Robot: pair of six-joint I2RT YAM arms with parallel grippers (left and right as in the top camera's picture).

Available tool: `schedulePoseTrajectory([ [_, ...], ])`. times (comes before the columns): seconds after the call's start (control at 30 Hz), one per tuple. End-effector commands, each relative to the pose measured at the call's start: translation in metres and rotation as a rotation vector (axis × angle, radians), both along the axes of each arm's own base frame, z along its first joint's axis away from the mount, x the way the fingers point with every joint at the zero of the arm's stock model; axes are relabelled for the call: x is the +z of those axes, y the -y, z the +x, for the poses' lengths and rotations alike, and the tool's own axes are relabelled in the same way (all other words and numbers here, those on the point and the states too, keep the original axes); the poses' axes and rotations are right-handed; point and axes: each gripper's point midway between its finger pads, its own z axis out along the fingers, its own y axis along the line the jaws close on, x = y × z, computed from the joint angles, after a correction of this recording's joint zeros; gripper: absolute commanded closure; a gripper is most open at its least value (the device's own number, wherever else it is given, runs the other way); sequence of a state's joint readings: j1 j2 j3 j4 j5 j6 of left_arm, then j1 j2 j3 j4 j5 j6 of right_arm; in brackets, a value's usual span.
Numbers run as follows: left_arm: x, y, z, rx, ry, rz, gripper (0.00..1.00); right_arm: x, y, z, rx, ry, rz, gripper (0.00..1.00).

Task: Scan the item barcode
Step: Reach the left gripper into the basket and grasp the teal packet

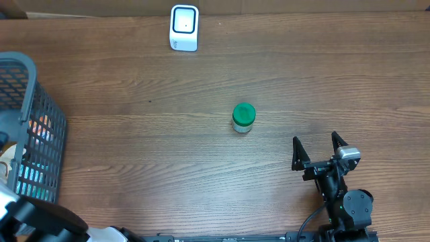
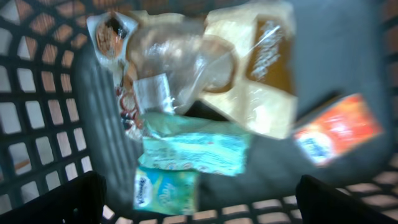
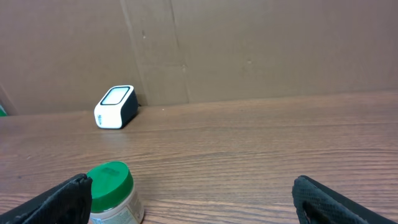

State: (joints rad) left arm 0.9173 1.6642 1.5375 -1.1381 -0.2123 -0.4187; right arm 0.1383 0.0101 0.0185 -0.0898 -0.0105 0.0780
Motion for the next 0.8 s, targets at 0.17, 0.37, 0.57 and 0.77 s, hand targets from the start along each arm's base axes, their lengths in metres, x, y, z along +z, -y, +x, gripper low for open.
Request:
schedulePoseTrajectory([
  [0.17,-0.112,0.000,-0.014,-0.213,-0.276,-0.207,0.00,-0.002,0.001,0.000,-0.006,0.002,0.001,0.00],
  [0.37,-0.138,-0.005,-0.011,-0.218,-0.294,-0.236,0.04,-0.002,0.001,0.000,-0.006,0.002,0.001,0.00],
  [0.57,-0.139,-0.008,-0.004,-0.220,-0.263,-0.224,0.33,-0.002,0.001,0.000,-0.006,0.002,0.001,0.00],
  [0.77,-0.140,-0.006,-0.002,-0.223,-0.253,-0.233,0.77,-0.002,0.001,0.000,-0.006,0.002,0.001,0.00],
])
